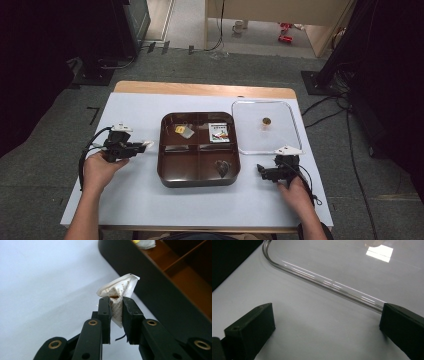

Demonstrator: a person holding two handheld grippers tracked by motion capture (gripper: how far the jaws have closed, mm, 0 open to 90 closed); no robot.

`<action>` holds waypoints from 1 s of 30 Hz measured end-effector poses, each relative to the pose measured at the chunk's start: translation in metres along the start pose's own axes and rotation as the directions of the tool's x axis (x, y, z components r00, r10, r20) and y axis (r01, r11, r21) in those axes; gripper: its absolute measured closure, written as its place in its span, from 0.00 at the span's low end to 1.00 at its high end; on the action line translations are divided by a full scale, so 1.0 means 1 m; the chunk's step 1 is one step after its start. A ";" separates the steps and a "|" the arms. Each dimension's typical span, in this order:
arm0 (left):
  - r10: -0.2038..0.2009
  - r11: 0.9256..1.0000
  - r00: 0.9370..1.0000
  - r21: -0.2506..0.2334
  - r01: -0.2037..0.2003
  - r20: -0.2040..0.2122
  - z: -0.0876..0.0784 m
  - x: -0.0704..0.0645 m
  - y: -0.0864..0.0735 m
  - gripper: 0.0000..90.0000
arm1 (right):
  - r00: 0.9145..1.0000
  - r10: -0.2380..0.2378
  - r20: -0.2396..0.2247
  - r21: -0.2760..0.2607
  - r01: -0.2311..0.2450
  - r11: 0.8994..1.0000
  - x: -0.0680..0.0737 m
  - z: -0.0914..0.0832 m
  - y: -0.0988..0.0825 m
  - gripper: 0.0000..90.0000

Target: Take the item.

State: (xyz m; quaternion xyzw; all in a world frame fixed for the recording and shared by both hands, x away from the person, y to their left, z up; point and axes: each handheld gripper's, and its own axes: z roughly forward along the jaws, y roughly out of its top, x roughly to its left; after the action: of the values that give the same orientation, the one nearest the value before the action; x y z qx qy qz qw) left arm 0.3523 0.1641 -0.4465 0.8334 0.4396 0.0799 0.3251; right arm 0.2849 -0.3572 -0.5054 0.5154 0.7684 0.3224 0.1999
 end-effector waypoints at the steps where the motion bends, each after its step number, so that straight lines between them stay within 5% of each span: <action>1: -0.001 1.000 1.000 0.004 0.001 -0.002 0.002 0.001 0.000 0.87 | 1.000 0.000 0.000 0.000 0.000 1.000 0.000 0.000 0.000 0.00; 14: -0.025 0.998 0.999 0.062 0.028 -0.043 0.016 0.012 -0.007 0.86 | 1.000 0.000 0.000 0.000 0.000 1.000 0.000 0.000 0.000 0.00; 30: -0.020 0.999 0.999 0.034 0.021 -0.027 0.014 0.011 -0.008 0.69 | 1.000 0.000 0.000 -0.001 0.000 1.000 0.000 0.000 0.000 0.00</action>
State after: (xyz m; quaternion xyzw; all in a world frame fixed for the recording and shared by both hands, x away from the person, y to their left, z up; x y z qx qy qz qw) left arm 0.3595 0.1694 -0.4639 0.8331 0.4538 0.0801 0.3059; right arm 0.2849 -0.3572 -0.5054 0.5152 0.7684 0.3225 0.2002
